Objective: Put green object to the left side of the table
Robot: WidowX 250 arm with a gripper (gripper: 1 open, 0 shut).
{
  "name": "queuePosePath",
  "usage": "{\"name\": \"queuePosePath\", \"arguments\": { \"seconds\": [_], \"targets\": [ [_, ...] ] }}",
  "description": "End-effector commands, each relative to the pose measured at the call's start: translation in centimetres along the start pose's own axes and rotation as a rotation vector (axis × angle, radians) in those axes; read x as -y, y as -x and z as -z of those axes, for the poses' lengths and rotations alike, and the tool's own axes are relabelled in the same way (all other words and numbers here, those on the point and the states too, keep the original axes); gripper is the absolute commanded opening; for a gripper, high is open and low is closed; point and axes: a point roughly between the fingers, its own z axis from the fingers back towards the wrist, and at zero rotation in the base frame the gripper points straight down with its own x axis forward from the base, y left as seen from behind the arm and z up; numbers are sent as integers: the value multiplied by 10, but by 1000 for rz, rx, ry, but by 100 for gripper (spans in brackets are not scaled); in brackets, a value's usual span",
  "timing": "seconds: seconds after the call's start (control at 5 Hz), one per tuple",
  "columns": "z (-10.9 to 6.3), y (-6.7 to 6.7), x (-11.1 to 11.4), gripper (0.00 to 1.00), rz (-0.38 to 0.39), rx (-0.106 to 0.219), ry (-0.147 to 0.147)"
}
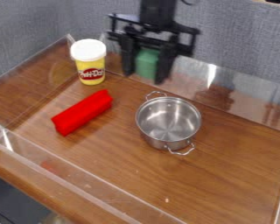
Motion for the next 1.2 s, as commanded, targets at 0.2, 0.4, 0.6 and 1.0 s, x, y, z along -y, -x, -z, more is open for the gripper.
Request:
{"name": "queuePosePath", "arguments": {
  "seconds": [0.2, 0.4, 0.6, 1.0],
  "targets": [
    [-11, -18, -67, 0, -110, 38, 1],
    [-5, -25, -84, 0, -134, 30, -4],
    [-4, -25, -92, 0, -141, 31, -10],
    [1, -28, -103, 0, -142, 29, -9]
  ]
}}
